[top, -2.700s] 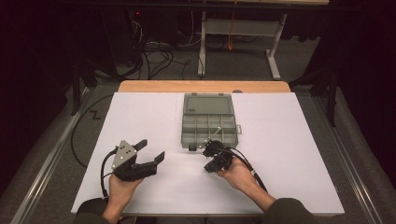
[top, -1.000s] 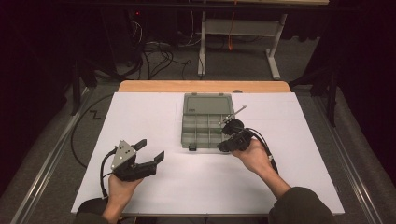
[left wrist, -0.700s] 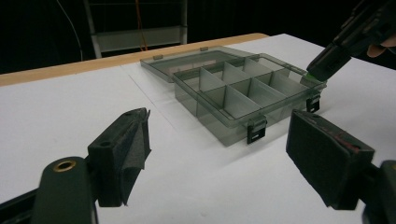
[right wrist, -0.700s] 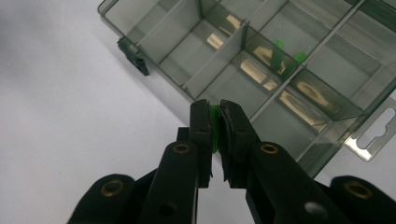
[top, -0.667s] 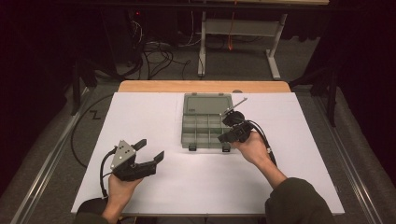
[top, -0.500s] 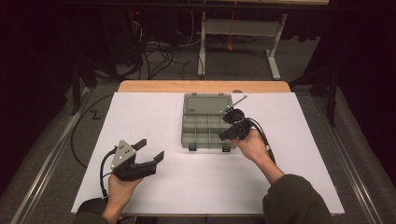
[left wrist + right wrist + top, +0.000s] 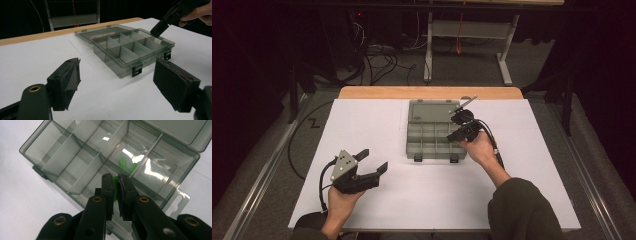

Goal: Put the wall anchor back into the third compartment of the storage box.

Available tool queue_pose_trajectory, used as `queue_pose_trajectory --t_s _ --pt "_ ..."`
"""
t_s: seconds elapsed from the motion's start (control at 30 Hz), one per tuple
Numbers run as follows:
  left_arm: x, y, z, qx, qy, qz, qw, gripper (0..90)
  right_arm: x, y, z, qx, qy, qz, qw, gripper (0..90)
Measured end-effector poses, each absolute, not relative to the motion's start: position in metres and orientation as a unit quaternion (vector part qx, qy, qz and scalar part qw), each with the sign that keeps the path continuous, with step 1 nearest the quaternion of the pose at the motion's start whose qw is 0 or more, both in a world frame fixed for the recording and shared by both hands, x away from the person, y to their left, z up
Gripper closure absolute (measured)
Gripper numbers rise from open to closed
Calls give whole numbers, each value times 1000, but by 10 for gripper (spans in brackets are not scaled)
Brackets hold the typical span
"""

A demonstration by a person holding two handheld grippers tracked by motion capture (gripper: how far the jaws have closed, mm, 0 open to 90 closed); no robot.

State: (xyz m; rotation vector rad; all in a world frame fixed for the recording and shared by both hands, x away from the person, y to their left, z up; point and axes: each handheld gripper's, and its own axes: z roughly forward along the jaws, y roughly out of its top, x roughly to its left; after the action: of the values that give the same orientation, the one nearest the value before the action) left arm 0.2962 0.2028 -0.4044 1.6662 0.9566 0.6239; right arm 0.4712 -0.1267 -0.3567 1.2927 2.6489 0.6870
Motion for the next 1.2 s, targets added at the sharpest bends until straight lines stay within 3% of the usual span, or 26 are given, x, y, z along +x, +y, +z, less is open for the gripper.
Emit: queue_pose_trajectory --t_s 1.0,1.2 --pt "297 203 -405 699 401 256 534 219 504 -110 -372 444 865 221 72 851" --pt "297 201 -405 703 394 256 533 219 500 -114 -371 446 862 234 63 726"
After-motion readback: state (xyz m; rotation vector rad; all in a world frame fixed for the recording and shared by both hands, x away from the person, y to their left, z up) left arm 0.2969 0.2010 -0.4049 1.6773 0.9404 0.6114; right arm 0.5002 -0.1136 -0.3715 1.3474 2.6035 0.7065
